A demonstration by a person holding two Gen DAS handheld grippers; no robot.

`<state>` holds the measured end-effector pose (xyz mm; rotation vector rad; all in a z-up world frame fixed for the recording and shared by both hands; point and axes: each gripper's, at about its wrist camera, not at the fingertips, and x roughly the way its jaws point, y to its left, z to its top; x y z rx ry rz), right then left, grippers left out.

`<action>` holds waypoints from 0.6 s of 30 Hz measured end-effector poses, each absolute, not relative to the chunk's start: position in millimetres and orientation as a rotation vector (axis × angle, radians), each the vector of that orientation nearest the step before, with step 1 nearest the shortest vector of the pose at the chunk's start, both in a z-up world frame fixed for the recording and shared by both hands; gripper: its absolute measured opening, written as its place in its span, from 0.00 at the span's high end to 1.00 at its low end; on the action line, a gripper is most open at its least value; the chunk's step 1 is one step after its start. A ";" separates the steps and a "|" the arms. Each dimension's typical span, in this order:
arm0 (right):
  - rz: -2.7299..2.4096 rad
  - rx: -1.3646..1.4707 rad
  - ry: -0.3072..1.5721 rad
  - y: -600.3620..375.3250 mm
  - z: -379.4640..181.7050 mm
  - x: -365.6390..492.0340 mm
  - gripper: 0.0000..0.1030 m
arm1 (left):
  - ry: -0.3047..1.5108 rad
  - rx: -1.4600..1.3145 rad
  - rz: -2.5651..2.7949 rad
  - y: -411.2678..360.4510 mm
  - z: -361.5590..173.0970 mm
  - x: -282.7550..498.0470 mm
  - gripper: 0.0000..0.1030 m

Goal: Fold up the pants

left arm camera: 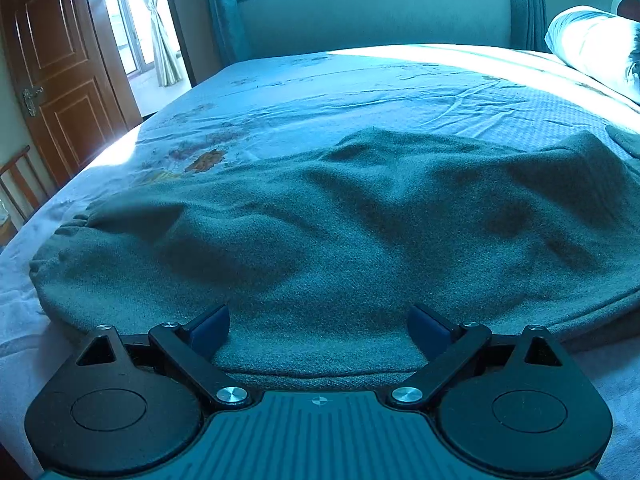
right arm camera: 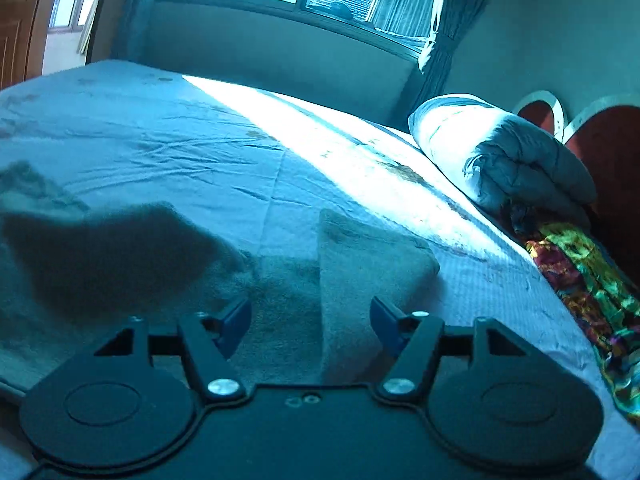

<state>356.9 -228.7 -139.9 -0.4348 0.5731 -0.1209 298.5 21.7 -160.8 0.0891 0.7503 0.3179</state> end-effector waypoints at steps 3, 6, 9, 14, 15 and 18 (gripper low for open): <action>-0.149 -0.397 0.600 -252.9 -139.1 357.7 1.00 | 0.754 0.095 0.318 21.8 -160.9 299.6 0.06; -0.169 -0.176 0.586 -292.8 -126.1 327.4 1.00 | 0.749 0.102 0.317 21.4 -161.5 298.6 0.05; -0.194 0.067 0.557 -331.7 -125.9 283.2 1.00 | 0.741 0.114 0.322 19.4 -159.1 296.9 0.05; -0.296 0.252 0.632 -380.2 -155.9 258.5 1.00 | 0.735 0.133 0.319 17.1 -158.1 294.1 0.05; -0.272 0.228 0.595 -378.1 -151.8 255.0 1.00 | 0.735 0.133 0.314 17.9 -157.7 294.0 0.05; -0.190 0.055 0.535 -347.7 -131.9 264.5 0.84 | 0.739 0.131 0.314 18.2 -158.4 295.0 0.05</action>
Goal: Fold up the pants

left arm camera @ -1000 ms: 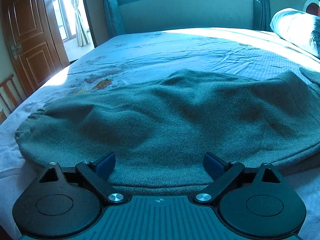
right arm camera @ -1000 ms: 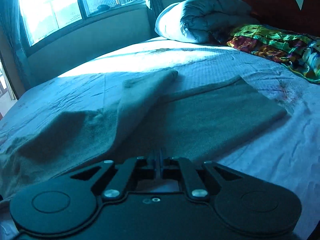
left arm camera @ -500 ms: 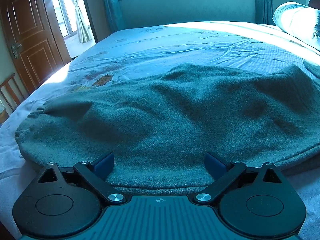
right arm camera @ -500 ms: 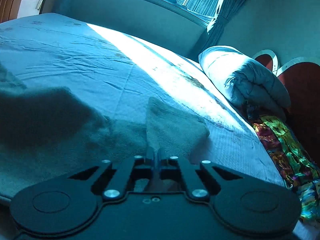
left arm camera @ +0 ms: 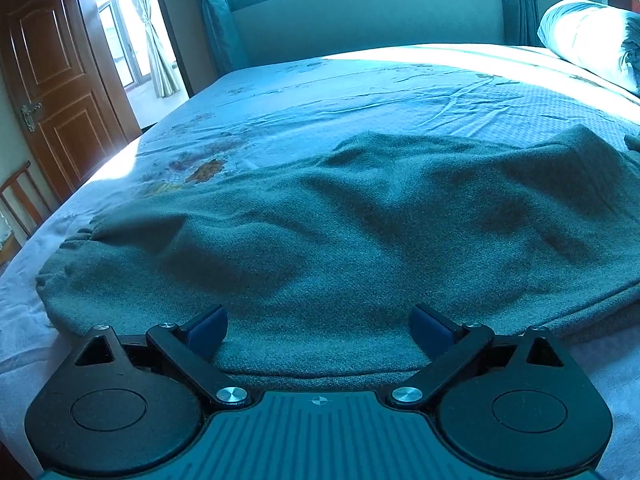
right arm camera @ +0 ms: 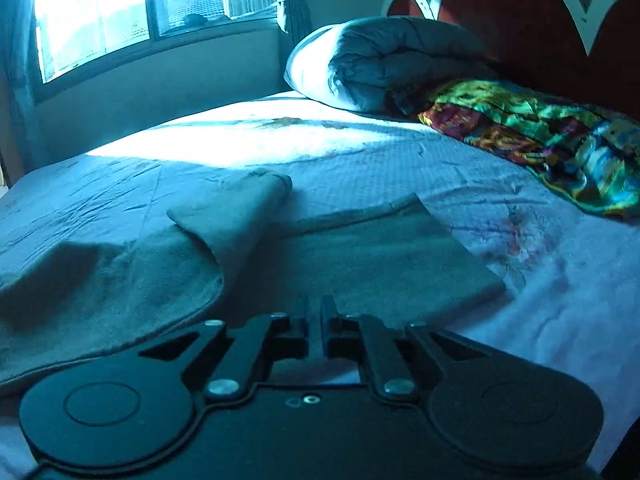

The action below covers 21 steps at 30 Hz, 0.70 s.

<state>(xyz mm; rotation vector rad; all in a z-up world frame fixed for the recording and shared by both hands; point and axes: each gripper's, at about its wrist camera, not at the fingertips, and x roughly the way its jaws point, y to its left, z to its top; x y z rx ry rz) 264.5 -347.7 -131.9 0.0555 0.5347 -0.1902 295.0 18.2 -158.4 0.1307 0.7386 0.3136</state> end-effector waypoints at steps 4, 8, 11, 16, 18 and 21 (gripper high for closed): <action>-0.100 -0.223 0.525 -301.6 -129.0 304.0 0.72 | 0.737 0.116 0.320 18.5 -157.7 295.1 0.05; -0.122 -0.505 0.560 -272.6 -144.7 346.5 0.65 | 0.734 0.117 0.333 21.7 -155.3 292.4 0.05; -0.094 -0.570 0.625 -271.7 -154.8 371.9 0.98 | 0.750 0.127 0.329 20.9 -158.0 295.6 0.05; -0.138 -0.253 0.499 -320.7 -98.7 345.2 1.00 | 0.762 0.116 0.317 23.5 -159.1 299.9 0.03; -0.138 -0.053 0.466 -356.0 -73.1 320.2 1.00 | 0.758 0.119 0.314 23.7 -159.9 299.1 0.03; -0.166 0.235 0.536 -408.4 -91.2 289.3 1.00 | 0.753 0.121 0.312 22.4 -160.5 298.2 0.03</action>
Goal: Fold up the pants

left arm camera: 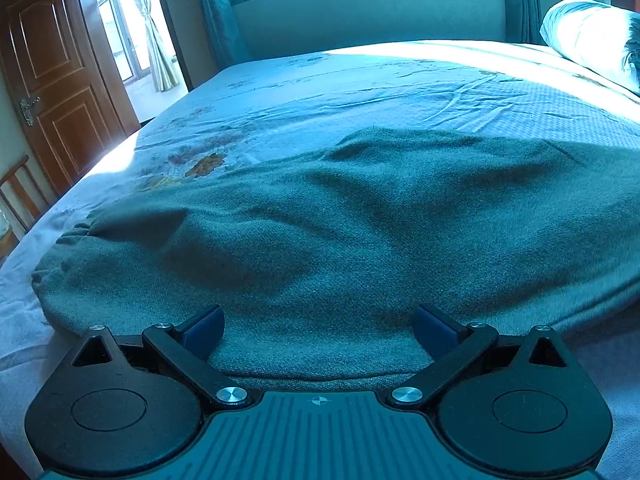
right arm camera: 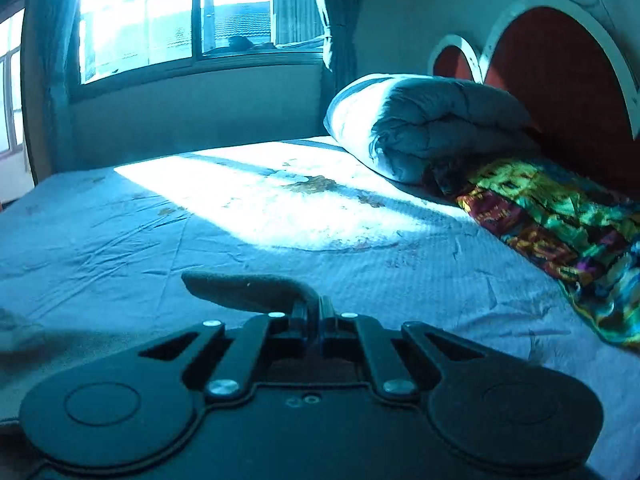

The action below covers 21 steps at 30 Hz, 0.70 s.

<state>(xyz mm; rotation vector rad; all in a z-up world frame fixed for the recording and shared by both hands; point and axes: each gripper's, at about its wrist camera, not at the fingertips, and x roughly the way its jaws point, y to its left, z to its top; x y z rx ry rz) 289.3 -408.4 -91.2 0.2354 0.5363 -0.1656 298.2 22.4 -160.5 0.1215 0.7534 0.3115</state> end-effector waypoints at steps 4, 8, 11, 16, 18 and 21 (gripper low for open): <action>-0.175 0.374 0.683 -429.8 -156.4 273.3 0.99 | 0.760 0.127 0.300 23.9 -160.3 299.1 0.03; -0.214 0.318 0.629 -428.4 -150.7 265.9 0.83 | 0.766 0.132 0.287 24.6 -159.8 299.6 0.03; -0.210 0.137 0.605 -412.2 -137.7 271.0 0.74 | 0.766 0.127 0.290 24.4 -160.3 300.7 0.02; -0.172 -0.174 0.560 -375.8 -127.5 292.0 0.56 | 0.748 0.129 0.306 20.5 -159.3 297.5 0.02; -0.158 -0.280 0.544 -361.3 -125.7 302.6 0.58 | 0.728 0.115 0.290 13.0 -151.5 294.0 0.02; -0.135 -0.328 0.484 -348.0 -118.9 307.3 0.58 | 0.704 0.131 0.245 -11.9 -143.4 295.2 0.02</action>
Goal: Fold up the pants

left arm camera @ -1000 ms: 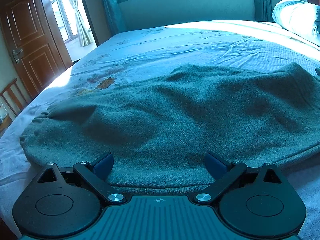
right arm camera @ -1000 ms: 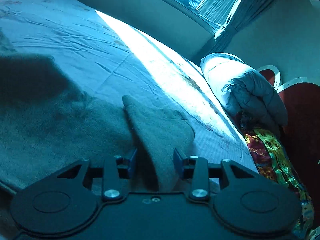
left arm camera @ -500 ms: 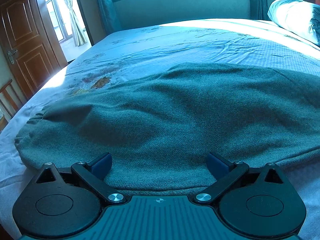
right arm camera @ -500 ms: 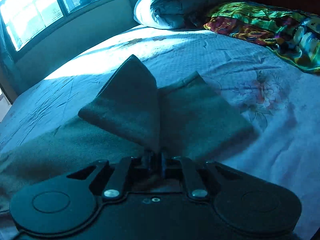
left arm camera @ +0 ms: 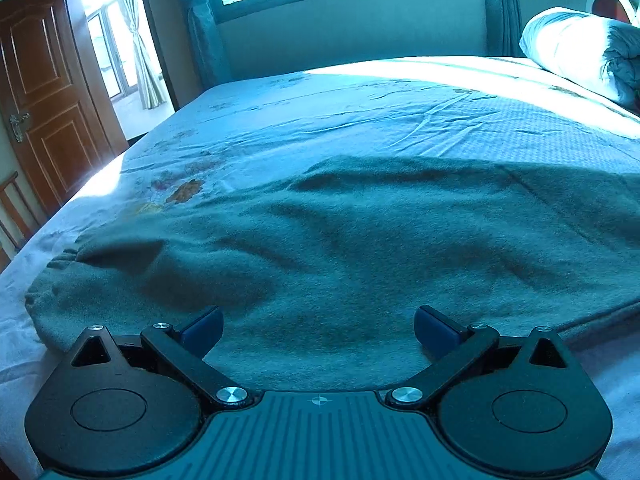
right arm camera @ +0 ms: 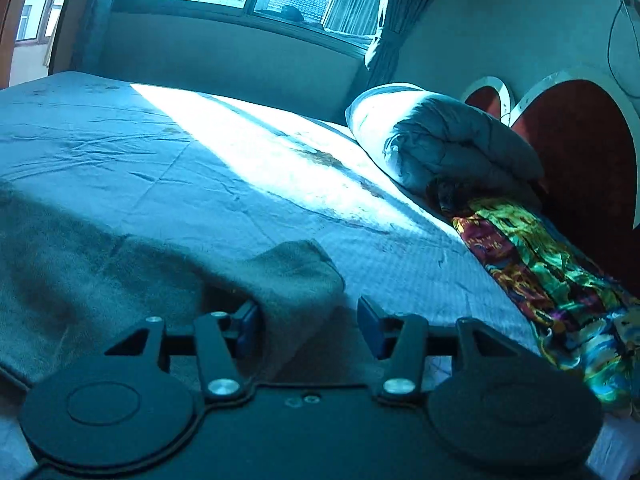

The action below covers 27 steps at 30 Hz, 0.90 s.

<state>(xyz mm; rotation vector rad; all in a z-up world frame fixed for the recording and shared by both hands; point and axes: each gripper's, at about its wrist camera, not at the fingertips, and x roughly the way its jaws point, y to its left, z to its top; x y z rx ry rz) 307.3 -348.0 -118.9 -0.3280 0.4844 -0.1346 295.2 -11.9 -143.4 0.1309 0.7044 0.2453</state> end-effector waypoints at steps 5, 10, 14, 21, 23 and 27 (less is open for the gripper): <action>-0.140 -0.312 0.577 -355.8 -122.9 324.9 1.00 | 0.751 0.099 0.179 -57.0 -149.1 313.1 0.02; -0.165 0.284 0.571 -445.1 -122.2 282.8 1.00 | 0.774 0.026 0.194 -54.2 -158.5 315.7 0.00; -0.213 0.512 0.595 -478.3 -162.9 254.2 0.97 | 0.772 0.042 0.194 -54.7 -160.0 315.1 0.00; -0.162 0.593 0.552 -495.7 -163.8 245.1 0.84 | 0.788 0.056 0.174 -53.3 -155.2 314.8 0.00; -0.185 0.613 0.536 -496.9 -158.7 239.2 0.88 | 0.788 0.067 0.169 -53.7 -154.1 314.1 0.00; -0.148 0.627 0.558 -477.9 -149.8 216.5 0.84 | 0.762 0.074 0.182 -52.0 -148.4 307.7 0.00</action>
